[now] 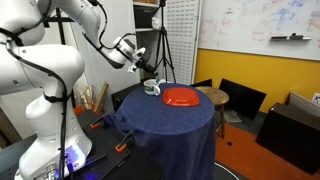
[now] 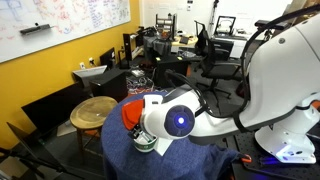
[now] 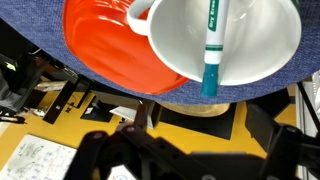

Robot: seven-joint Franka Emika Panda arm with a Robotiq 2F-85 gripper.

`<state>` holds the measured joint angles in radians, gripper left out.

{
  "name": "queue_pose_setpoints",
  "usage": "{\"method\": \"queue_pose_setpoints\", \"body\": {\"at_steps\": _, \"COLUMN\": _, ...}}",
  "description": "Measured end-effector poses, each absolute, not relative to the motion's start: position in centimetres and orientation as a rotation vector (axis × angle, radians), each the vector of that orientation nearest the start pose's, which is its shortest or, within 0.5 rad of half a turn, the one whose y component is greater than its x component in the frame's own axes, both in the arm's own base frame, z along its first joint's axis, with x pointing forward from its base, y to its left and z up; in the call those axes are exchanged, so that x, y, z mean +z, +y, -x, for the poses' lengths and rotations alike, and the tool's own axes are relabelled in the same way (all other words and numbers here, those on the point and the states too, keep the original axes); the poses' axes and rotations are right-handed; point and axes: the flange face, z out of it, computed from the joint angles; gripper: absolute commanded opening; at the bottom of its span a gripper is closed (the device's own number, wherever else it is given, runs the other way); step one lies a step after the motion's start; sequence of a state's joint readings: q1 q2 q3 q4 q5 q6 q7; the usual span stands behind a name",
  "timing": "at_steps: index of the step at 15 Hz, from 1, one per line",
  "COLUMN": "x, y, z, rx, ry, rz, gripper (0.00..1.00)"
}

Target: Place the marker inside the green and white mug

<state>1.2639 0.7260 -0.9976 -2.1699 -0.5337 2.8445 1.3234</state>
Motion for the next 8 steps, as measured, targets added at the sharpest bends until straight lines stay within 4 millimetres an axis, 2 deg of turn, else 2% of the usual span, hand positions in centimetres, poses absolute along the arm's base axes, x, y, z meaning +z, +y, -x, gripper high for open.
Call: {"method": "queue_pose_setpoints", "body": {"at_steps": 8, "x": 25.0, "y": 14.3, "z": -53.8, "rx": -1.242, "ry": 0.803, "rz": 3.191, "gripper": 1.0}}
